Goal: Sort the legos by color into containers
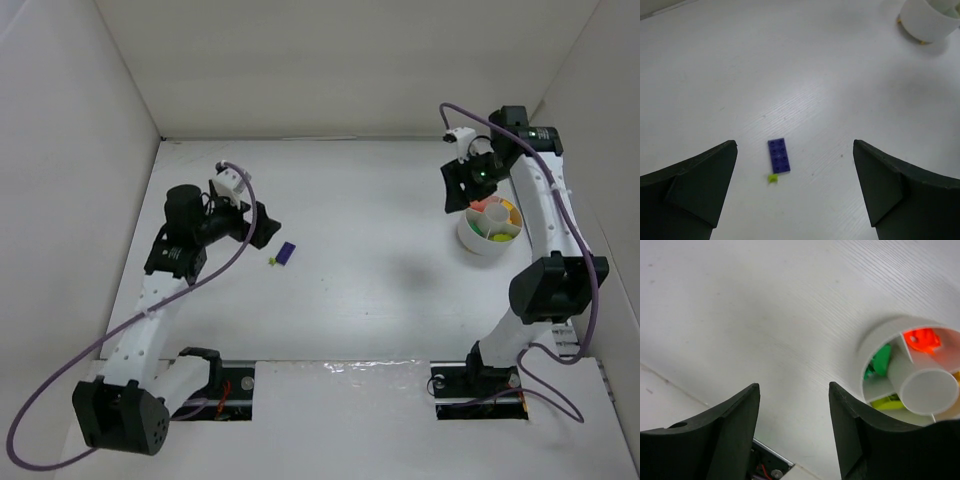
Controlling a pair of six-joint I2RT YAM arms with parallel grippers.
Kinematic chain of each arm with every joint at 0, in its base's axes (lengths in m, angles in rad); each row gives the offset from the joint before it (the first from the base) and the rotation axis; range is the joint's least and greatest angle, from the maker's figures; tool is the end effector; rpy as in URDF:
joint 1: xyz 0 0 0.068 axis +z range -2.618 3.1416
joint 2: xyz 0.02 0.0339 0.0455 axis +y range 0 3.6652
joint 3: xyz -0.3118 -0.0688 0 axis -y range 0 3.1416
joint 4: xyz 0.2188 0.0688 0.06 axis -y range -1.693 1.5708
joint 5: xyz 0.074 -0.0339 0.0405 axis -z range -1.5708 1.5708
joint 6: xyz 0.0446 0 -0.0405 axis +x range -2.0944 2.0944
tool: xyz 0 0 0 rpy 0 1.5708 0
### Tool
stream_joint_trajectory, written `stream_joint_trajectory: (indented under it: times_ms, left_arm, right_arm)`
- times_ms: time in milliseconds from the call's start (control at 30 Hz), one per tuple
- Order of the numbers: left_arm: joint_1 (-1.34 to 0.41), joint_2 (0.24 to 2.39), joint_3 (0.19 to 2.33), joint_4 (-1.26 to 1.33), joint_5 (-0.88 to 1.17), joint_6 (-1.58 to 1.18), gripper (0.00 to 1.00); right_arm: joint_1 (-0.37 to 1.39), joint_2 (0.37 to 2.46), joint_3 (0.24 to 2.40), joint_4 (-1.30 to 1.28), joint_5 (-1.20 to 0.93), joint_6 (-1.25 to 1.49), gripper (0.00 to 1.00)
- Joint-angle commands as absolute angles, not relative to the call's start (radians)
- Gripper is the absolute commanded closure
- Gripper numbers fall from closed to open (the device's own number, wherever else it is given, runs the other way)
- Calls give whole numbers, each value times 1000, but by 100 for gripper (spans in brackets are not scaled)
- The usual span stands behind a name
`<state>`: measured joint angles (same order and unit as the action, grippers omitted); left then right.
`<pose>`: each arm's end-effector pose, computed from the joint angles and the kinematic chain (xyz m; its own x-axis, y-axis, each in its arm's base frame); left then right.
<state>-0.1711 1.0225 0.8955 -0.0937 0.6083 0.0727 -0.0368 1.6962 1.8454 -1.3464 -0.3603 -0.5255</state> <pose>0.1829 -0.0575 0.3872 -0.1651 0.0890 -0.9823 0.7030 0.7091 -0.0539 0.3091 0.0044 0.4070 -0.7576 -0.4419 -0.4804 -0.5482 0.8303 0.1009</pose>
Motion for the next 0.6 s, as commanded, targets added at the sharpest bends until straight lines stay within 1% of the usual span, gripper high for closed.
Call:
stream_joint_trajectory:
  times_ms: [0, 33, 100, 167, 200, 233, 267, 333, 367, 467, 567]
  left_arm:
    - [-112, 925, 829, -195, 636, 244, 0]
    - [-112, 925, 806, -216, 637, 270, 0]
    - [-112, 925, 796, -305, 637, 367, 0]
    - [-112, 949, 810, -374, 647, 475, 5]
    - [-112, 987, 819, -406, 647, 494, 8]
    - [-112, 1014, 840, -425, 647, 518, 17]
    - [-112, 1078, 859, -449, 647, 538, 21]
    - [-112, 1141, 887, -515, 647, 566, 29]
    - [-112, 1169, 897, -525, 635, 566, 36]
    - [-112, 1250, 908, -534, 615, 615, 38]
    - [-123, 1298, 908, -522, 606, 675, 38]
  right_arm:
    - [72, 1681, 1845, -1345, -502, -563, 37]
    - [125, 1681, 1845, -1333, -492, -563, 37]
    - [162, 1709, 1856, -1312, -492, -554, 38]
    - [181, 1750, 1893, -1312, -503, -545, 38]
    - [190, 1759, 1902, -1312, -503, -545, 38]
    - [190, 1759, 1902, -1312, -512, -535, 38]
    - [190, 1769, 1913, -1312, -512, -535, 38]
    - [190, 1778, 1922, -1312, -512, -535, 38]
    - [190, 1787, 1933, -1312, -512, -535, 38]
    - [190, 1787, 1933, -1301, -512, -526, 40]
    - [190, 1776, 1913, -1290, -491, -517, 40]
